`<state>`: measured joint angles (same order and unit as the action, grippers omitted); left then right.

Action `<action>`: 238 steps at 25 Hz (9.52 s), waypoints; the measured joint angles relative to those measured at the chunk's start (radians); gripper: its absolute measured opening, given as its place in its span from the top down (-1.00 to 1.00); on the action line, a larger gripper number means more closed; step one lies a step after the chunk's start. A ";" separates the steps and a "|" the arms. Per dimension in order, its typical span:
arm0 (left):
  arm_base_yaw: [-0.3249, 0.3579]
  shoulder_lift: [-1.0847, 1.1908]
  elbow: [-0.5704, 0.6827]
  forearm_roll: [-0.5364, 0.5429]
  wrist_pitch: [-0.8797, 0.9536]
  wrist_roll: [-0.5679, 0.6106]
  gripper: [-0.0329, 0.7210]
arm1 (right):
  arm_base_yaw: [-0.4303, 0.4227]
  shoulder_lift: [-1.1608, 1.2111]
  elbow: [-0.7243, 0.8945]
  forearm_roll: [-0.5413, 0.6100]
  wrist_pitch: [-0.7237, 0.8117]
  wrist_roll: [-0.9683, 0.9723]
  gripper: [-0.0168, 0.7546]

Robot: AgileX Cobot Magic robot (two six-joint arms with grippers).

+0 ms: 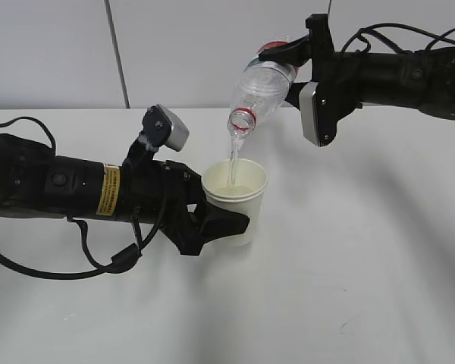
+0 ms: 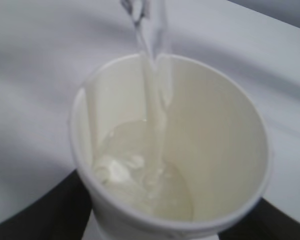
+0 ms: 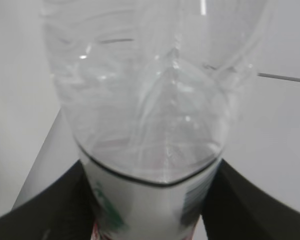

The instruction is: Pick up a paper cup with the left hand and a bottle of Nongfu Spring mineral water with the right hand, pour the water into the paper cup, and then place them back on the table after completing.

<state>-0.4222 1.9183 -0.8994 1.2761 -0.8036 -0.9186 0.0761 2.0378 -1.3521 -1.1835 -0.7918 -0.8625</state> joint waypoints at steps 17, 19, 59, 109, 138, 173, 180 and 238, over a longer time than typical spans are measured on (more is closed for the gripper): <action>0.000 0.001 0.000 0.002 0.004 0.000 -0.27 | 0.000 0.000 0.000 0.002 -0.002 -0.002 -0.12; 0.000 0.002 0.000 0.002 0.005 0.000 -0.27 | 0.000 0.000 0.000 0.002 -0.002 -0.002 -0.12; 0.046 0.019 -0.024 -0.167 0.086 0.242 -0.27 | 0.000 0.064 0.000 0.090 -0.005 1.322 -0.12; 0.124 0.258 -0.031 -0.324 -0.109 0.420 -0.47 | 0.000 0.267 0.000 0.172 -0.090 1.294 -0.56; 0.343 0.125 -0.031 0.073 0.099 0.168 -0.58 | -0.239 0.196 -0.002 -0.183 0.012 1.620 -0.59; 0.518 0.124 -0.069 -0.289 0.215 0.168 -0.54 | -0.305 0.196 -0.119 0.428 0.442 1.760 -0.59; 0.518 0.124 -0.109 -0.277 0.267 0.168 -0.53 | -0.305 0.196 -0.137 0.342 0.547 1.841 -0.58; 0.482 -1.127 0.243 -1.386 1.788 1.104 -0.47 | -0.316 0.094 -0.282 -0.671 0.200 2.885 -0.58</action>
<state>0.0599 0.7913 -0.6567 -0.1100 0.9846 0.1856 -0.2399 2.1314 -1.6339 -1.8550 -0.5920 2.0227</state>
